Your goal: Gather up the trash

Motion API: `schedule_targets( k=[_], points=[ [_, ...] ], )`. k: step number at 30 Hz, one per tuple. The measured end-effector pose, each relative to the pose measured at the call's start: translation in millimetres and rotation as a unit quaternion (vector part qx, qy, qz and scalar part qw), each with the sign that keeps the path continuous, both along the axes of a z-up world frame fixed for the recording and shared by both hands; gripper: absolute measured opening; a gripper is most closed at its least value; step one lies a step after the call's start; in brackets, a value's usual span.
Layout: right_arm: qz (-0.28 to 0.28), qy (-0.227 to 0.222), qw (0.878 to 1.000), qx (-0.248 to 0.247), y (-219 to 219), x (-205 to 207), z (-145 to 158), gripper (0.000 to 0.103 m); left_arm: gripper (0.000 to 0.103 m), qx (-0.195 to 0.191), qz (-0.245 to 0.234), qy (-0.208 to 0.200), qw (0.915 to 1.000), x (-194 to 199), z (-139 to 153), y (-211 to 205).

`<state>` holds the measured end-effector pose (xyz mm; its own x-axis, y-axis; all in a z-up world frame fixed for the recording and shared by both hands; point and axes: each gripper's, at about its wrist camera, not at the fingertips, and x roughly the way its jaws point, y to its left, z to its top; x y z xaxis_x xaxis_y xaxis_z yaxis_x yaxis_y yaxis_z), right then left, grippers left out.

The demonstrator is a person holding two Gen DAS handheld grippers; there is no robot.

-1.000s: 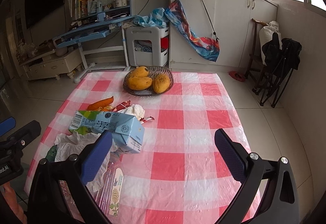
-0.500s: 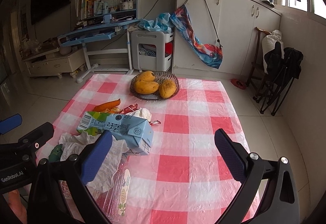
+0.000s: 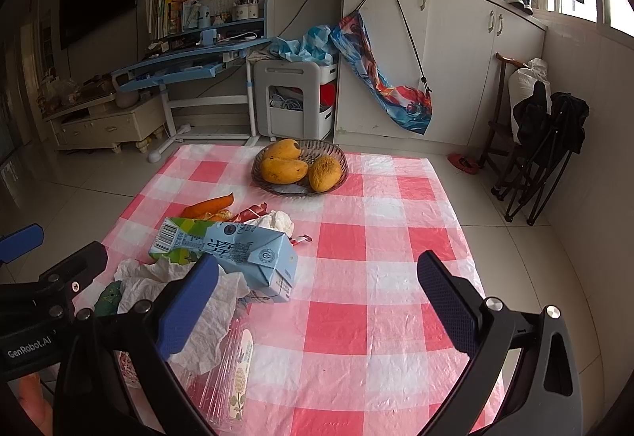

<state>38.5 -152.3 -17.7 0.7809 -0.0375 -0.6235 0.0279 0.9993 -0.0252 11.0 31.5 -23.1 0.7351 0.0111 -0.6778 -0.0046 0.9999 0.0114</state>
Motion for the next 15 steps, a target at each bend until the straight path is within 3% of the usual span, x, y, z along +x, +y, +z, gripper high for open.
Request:
schedule_targets(
  k=[15],
  points=[
    [0.001, -0.005, 1.000, 0.006, -1.1, -1.3, 1.9, 0.097, 0.096, 0.018, 0.005, -0.003, 0.9998, -1.5, 6.0, -1.6]
  ],
)
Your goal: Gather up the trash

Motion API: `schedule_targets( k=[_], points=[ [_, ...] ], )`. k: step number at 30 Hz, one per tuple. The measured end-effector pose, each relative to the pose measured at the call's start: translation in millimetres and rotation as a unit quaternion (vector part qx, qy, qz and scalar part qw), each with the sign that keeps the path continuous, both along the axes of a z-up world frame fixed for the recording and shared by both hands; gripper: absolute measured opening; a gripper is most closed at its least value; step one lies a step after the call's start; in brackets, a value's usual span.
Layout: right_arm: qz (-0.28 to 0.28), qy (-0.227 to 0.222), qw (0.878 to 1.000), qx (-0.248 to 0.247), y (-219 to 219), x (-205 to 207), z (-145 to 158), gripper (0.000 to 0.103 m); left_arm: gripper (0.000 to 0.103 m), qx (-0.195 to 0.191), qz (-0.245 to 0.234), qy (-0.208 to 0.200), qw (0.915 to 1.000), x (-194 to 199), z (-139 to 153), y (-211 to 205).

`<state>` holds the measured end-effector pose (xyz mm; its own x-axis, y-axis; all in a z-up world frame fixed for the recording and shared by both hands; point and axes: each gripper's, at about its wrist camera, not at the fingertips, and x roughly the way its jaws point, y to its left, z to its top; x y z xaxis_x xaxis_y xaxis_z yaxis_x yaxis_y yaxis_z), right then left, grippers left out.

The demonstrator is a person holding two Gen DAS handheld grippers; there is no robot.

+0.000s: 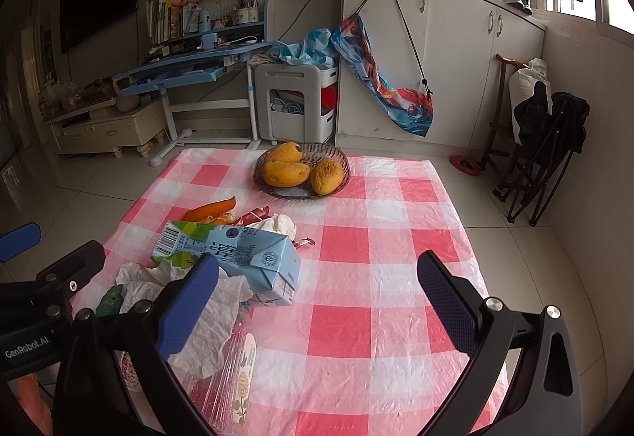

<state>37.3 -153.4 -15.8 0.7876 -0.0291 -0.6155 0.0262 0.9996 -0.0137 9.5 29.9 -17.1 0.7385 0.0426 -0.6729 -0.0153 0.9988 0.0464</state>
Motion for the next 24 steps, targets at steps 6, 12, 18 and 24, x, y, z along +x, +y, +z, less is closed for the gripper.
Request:
schedule_targets(
  k=[6, 12, 18, 24],
  points=[
    [0.000, 0.000, 1.000, 0.002, -0.2, 0.4, -0.1, 0.097, 0.096, 0.010, 0.001, 0.000, 1.0000, -0.1, 2.3, -0.7],
    [0.000, 0.002, 1.000, 0.004, -0.7, 1.3, -0.7, 0.097, 0.096, 0.012, 0.001, 0.000, 0.9999, -0.3, 2.6, -0.7],
    [0.000, 0.002, 1.000, 0.004, -0.7, 1.2, -1.1, 0.097, 0.096, 0.012, 0.001, 0.000, 0.9999, -0.5, 2.3, -0.6],
    [0.001, 0.004, 1.000, 0.005, 2.0, 0.1, -3.3, 0.097, 0.096, 0.012, 0.001, 0.000, 0.9999, -0.7, 2.2, -0.7]
  ],
)
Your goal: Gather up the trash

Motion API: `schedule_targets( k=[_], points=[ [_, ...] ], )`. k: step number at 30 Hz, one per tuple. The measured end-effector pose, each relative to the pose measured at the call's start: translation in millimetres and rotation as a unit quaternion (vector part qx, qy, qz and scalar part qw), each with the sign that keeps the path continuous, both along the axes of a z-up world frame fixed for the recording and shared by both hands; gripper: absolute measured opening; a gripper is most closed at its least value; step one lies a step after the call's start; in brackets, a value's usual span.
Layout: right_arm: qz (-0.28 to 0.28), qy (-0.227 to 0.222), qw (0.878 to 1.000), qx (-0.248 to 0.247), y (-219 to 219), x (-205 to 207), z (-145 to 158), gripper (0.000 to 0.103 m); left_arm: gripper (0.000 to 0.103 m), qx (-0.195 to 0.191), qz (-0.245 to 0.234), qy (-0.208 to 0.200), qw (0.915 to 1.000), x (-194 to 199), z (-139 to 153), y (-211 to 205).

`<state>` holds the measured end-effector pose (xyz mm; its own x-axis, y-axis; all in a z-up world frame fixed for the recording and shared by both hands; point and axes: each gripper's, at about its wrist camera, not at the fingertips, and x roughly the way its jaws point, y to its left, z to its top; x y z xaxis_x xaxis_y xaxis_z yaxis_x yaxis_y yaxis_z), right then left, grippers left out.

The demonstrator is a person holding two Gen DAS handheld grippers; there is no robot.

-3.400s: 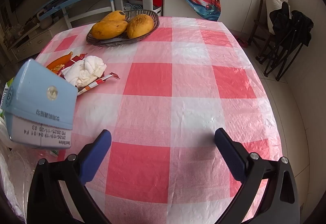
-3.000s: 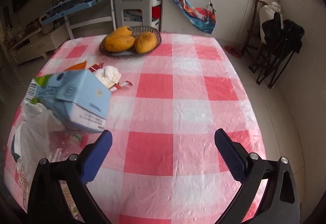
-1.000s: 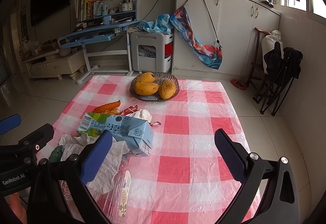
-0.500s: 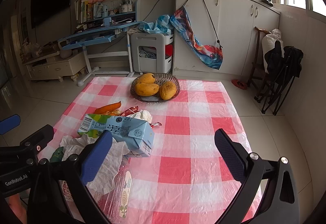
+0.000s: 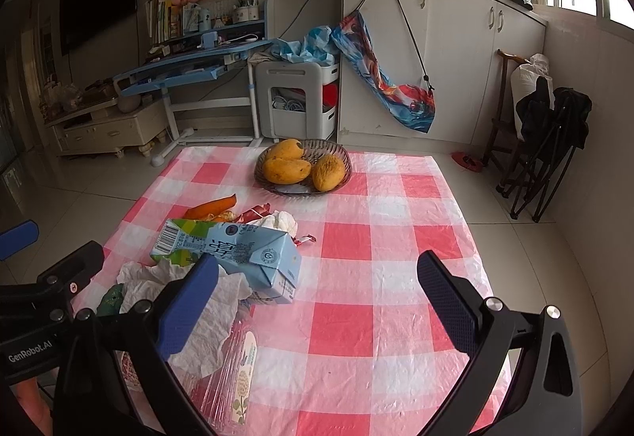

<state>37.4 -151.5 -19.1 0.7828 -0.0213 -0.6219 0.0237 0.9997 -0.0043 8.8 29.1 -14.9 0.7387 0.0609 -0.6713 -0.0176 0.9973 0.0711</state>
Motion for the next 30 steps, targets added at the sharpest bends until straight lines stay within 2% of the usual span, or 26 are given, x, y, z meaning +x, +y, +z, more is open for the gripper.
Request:
schedule_targets(
  k=[30],
  points=[
    [0.003, 0.007, 1.000, 0.000, -3.1, 1.2, -4.0, 0.097, 0.096, 0.000, 0.000, 0.001, 1.0000, 0.0, 1.7, -1.5]
  ],
)
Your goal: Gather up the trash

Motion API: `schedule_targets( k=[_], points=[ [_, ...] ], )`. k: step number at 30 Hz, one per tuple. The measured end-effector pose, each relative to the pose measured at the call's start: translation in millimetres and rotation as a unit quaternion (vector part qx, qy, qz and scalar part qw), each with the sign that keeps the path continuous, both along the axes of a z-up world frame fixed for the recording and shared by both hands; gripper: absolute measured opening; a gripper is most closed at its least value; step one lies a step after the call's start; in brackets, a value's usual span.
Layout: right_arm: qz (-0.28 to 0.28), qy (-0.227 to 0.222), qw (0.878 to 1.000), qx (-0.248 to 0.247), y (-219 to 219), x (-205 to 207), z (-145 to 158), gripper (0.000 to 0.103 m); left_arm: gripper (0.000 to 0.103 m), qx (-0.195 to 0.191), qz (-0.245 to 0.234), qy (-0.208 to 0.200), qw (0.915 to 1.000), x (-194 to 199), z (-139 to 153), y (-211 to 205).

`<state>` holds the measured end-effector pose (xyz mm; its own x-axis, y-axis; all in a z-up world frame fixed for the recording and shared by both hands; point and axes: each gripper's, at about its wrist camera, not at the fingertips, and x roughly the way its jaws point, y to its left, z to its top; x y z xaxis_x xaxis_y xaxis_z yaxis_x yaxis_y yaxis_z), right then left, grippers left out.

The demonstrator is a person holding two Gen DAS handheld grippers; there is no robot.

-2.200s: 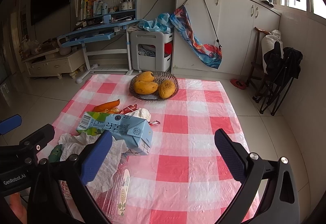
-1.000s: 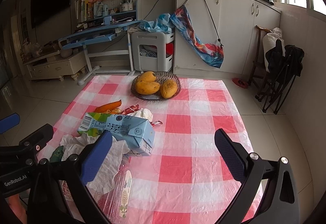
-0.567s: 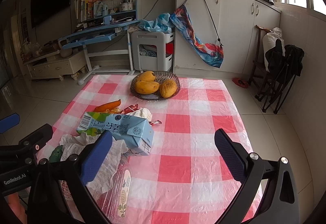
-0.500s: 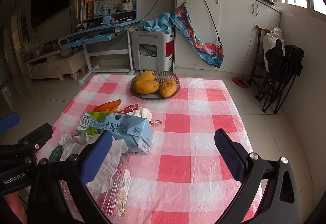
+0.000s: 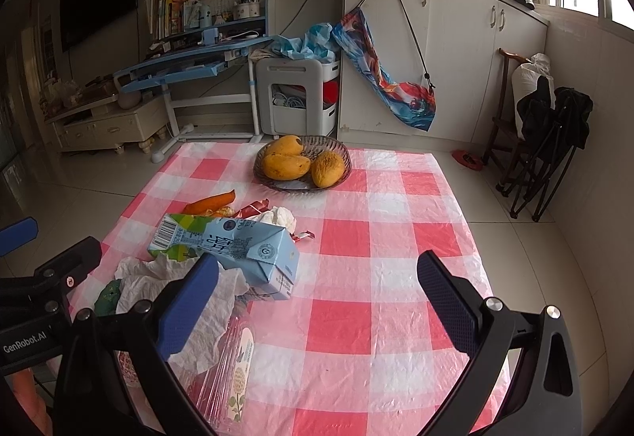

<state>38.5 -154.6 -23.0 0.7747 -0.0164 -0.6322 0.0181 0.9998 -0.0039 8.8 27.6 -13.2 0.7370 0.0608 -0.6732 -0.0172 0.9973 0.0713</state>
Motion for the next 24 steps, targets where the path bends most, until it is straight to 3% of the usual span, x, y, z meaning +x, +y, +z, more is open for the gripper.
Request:
schedule_targets(
  k=[8, 11, 15, 19, 24],
  points=[
    [0.006, 0.007, 1.000, 0.003, 0, -1, -1, 0.097, 0.096, 0.002, -0.003, -0.001, 1.0000, -1, 2, 1],
    [0.014, 0.020, 1.000, -0.001, -2, -1, -3, 0.097, 0.096, 0.004, 0.021, -0.010, 0.9997, 1, 5, 17],
    [0.032, 0.068, 0.997, 0.034, -9, 2, -14, 0.097, 0.096, -0.036, 0.048, 0.015, 0.9981, 7, 1, 47],
    [0.054, 0.113, 0.989, 0.078, -13, 4, -28, 0.097, 0.096, -0.055, 0.033, 0.031, 0.9975, 6, -2, 50],
    [0.089, 0.107, 0.984, 0.108, -2, -3, -22, 0.096, 0.096, -0.047, 0.022, 0.039, 0.9979, 8, 0, 43]
  ],
)
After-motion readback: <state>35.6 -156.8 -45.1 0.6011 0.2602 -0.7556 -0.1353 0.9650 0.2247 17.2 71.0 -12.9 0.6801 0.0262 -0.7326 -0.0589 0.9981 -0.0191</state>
